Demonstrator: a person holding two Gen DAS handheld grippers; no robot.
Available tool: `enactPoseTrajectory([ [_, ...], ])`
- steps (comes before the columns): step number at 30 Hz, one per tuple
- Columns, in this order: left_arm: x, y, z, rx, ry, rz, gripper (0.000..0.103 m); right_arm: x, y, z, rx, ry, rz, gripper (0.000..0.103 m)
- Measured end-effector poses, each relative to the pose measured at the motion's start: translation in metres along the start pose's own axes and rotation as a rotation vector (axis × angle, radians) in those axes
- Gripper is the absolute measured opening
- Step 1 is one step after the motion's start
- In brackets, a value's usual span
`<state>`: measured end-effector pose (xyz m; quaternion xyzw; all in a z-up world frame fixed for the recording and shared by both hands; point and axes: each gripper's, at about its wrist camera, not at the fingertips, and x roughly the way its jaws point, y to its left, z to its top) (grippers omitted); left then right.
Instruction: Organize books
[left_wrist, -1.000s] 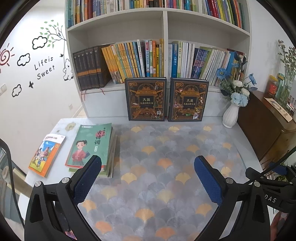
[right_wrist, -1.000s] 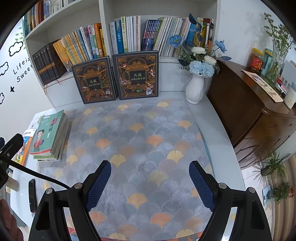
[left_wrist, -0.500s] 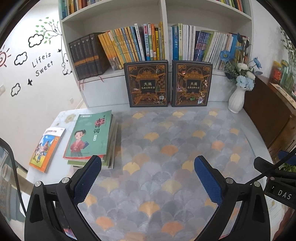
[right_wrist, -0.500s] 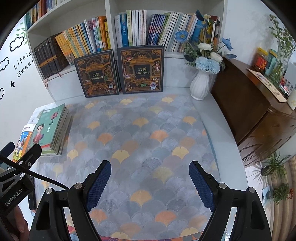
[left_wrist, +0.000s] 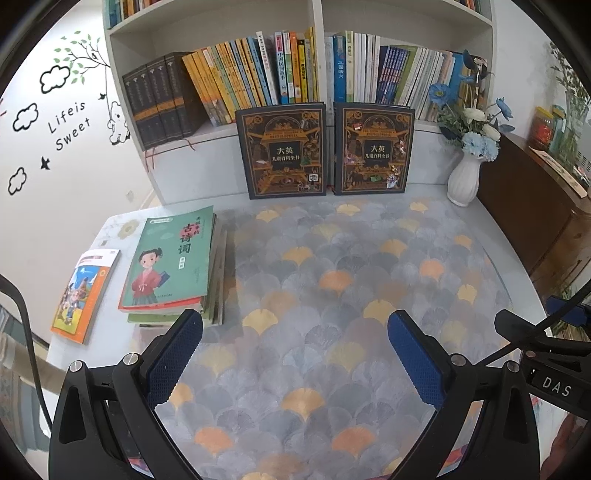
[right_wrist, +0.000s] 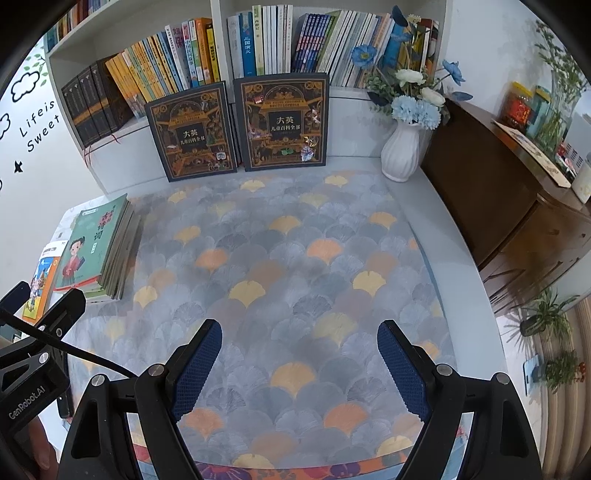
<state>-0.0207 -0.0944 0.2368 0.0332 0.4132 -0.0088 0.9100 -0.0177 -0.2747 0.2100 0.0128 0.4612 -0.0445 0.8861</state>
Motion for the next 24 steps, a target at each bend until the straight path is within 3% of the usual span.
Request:
enactPoseTrajectory([
  [12, 0.025, 0.022, -0.025, 0.025, 0.013, -0.047, 0.101, 0.014, 0.033, -0.019, -0.001, -0.022, -0.054, 0.085],
  [17, 0.043, 0.022, -0.029, 0.04, 0.037, -0.044, 0.101, 0.019, 0.039, -0.029, 0.004, -0.101, -0.073, 0.085],
  [22, 0.057, 0.028, -0.03, 0.036, 0.025, -0.044, 0.1, 0.03, 0.04, -0.033, 0.04, -0.089, -0.075, 0.085],
  [24, 0.067, 0.032, -0.031, 0.023, 0.06, -0.063, 0.1, 0.036, 0.042, -0.034, 0.042, -0.085, -0.087, 0.085],
])
